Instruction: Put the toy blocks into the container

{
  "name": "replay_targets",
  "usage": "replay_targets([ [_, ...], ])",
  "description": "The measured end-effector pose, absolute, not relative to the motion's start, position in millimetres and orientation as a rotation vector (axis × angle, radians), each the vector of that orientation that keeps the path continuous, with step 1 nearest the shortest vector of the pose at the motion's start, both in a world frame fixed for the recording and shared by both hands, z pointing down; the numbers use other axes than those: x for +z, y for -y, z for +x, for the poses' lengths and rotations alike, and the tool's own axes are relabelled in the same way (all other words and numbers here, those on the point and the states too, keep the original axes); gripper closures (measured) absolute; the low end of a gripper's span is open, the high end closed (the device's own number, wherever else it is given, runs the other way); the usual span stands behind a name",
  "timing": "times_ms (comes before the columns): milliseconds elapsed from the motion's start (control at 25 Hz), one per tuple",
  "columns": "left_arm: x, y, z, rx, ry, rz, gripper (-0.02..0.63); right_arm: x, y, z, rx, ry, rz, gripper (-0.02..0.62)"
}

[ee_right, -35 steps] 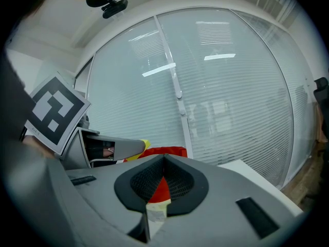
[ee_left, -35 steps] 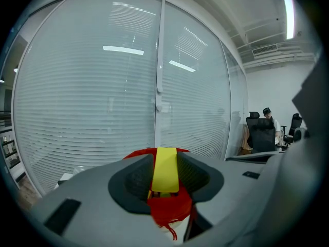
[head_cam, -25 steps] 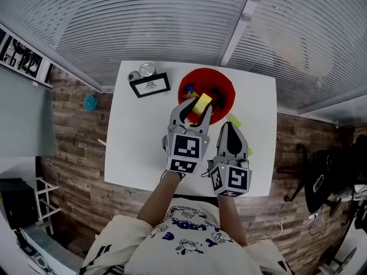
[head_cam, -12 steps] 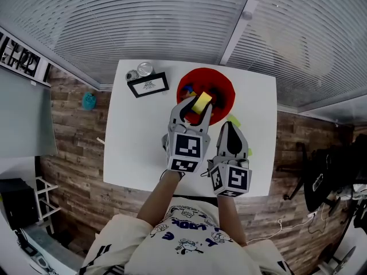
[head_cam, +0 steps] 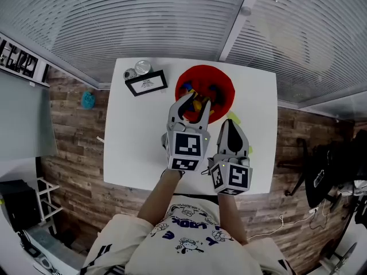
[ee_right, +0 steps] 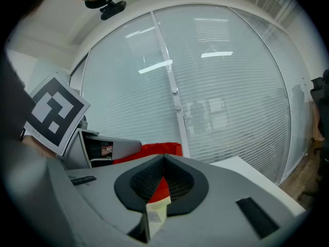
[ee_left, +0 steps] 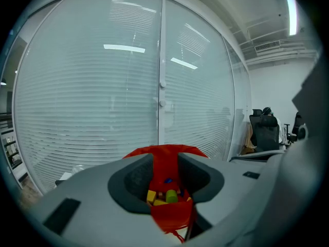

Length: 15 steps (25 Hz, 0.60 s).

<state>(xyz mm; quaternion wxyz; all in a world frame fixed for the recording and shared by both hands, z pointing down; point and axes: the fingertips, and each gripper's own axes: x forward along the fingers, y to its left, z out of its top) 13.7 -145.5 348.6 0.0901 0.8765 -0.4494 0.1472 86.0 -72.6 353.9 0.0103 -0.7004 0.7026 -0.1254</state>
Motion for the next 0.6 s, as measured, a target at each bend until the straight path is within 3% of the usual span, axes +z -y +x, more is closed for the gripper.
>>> replay_targets([
  [160,345.4,145.7,11.1,0.400,1.344,2.596,0.426,353.6,71.7,84.1,-0.394,-2.195,-2.183,0.564],
  [600,332.7,141.0,-1.3,0.275,1.373,2.558,0.553,348.5,69.7,79.6,-0.377,-2.200,-2.176,0.564],
])
